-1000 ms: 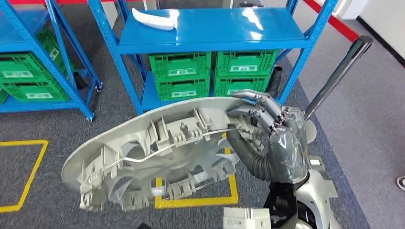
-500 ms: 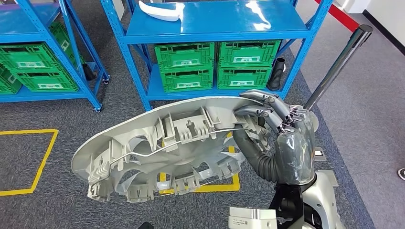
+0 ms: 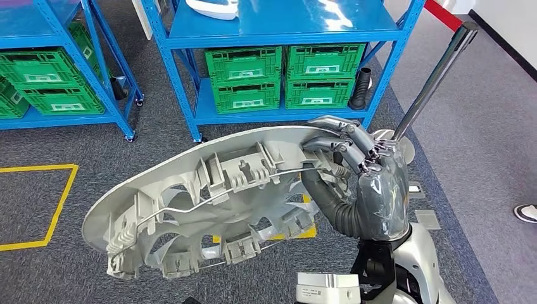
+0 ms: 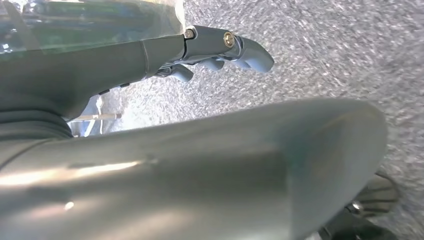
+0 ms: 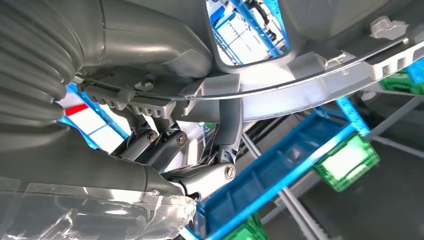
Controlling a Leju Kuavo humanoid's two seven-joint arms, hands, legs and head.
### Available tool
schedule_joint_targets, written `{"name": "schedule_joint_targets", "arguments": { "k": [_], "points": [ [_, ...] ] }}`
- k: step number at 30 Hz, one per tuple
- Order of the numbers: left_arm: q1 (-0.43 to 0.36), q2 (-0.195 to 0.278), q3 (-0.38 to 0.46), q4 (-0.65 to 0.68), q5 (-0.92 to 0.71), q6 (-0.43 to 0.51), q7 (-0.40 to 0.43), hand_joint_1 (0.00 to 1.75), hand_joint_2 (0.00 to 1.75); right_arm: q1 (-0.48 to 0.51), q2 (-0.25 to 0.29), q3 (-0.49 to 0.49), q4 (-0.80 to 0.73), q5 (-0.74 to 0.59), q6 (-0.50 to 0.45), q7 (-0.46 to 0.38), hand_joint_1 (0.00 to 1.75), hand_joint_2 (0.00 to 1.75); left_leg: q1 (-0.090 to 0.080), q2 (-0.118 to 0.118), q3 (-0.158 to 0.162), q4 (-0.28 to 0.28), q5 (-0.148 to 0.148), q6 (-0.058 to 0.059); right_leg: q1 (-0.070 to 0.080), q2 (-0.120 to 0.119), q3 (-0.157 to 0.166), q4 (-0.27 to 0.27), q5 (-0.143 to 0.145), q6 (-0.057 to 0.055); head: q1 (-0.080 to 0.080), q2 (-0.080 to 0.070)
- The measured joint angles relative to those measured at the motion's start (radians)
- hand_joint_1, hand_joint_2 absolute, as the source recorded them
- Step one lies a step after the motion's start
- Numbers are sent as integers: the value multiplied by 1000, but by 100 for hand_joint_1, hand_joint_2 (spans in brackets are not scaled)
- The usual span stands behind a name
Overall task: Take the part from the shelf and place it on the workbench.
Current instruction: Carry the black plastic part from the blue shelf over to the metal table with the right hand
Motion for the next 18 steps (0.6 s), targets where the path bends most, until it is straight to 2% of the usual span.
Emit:
{"name": "schedule_joint_targets", "arguments": {
  "k": [18],
  "points": [
    [1, 0, 0, 0, 0, -2, 0, 0, 175, 0, 0, 0, 0, 2, 0, 1, 175, 175, 0, -8, 0, 2, 0, 0, 0, 1, 5, -21, 23, -1, 1, 0]
  ]
}}
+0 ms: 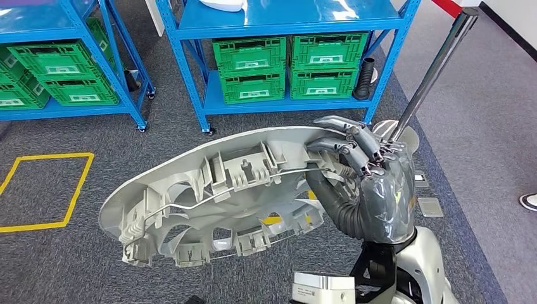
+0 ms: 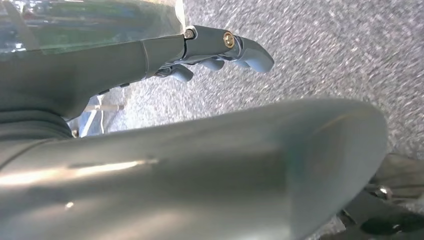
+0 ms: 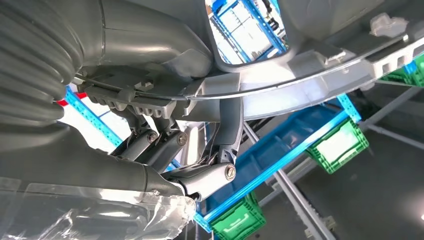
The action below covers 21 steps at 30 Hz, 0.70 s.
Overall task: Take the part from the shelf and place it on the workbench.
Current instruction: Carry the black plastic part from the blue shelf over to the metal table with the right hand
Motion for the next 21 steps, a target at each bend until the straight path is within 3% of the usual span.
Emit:
{"name": "schedule_joint_targets", "arguments": {
  "k": [21],
  "points": [
    [0, 0, 0, 0, -1, -1, 0, 0, 175, 0, 0, 0, 0, 2, 0, 2, 175, 175, 0, -11, 0, 2, 0, 0, 0, 2, 16, -45, 35, -2, 1, 0]
  ]
}}
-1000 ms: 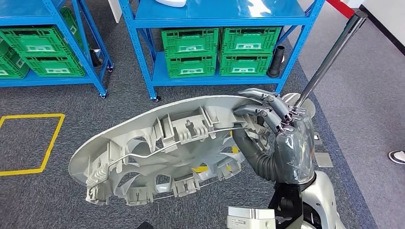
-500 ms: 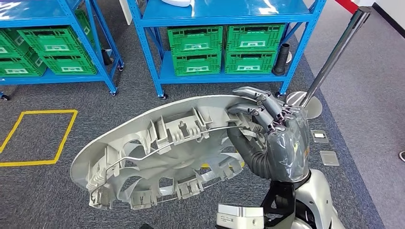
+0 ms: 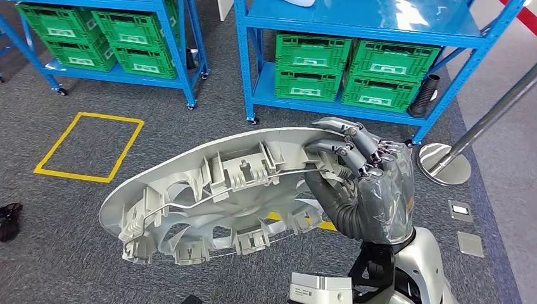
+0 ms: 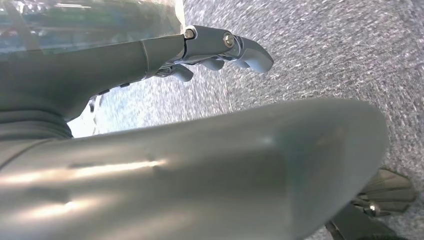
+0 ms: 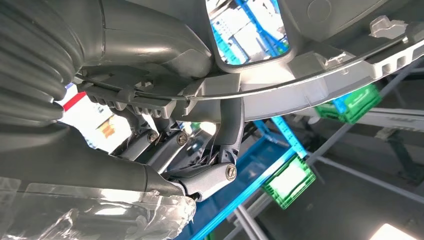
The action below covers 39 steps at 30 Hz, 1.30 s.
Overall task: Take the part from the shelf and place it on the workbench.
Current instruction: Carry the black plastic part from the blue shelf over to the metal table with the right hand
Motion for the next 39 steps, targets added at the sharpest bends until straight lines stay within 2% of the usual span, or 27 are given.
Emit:
{"name": "schedule_joint_targets", "arguments": {
  "k": [39],
  "points": [
    [-1, 0, 0, 0, -1, -2, 0, 0, 175, 0, 0, 0, 0, 4, 0, 0, 175, 175, 1, -20, 0, 6, -3, -3, -1, 15, 55, -133, 79, -5, 2, 0]
  ]
}}
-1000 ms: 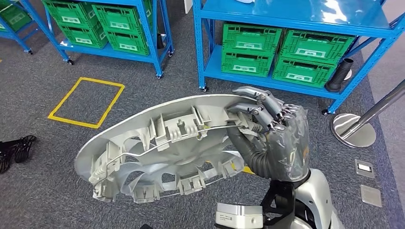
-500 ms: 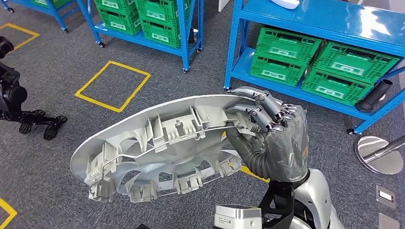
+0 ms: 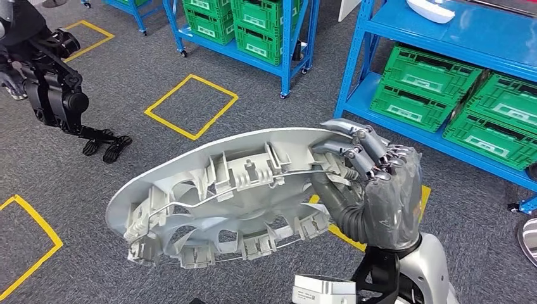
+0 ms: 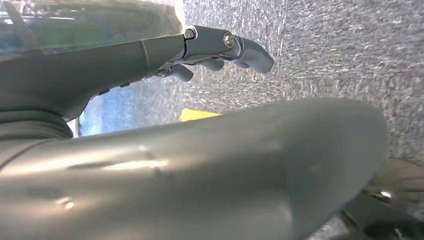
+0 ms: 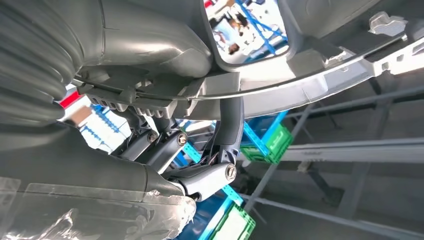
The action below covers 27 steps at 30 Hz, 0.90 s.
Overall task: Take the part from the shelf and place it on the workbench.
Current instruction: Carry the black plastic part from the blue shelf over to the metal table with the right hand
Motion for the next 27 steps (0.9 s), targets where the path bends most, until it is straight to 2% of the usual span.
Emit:
{"name": "schedule_joint_targets", "arguments": {
  "k": [15, 27],
  "points": [
    [0, 0, 0, 0, 0, 0, 0, 0, 175, 0, 0, 0, 0, 0, 0, 0, 175, 175, 1, -7, -1, 4, -2, -2, -1, 17, 19, -49, 23, -3, 2, 0],
    [0, -1, 0, 0, 0, 0, -1, 0, 175, 0, 0, 0, 0, 1, 0, 1, 175, 175, 4, -11, -3, 4, -2, -4, -2, 40, 28, -65, 14, -5, 2, 0]
  ]
}}
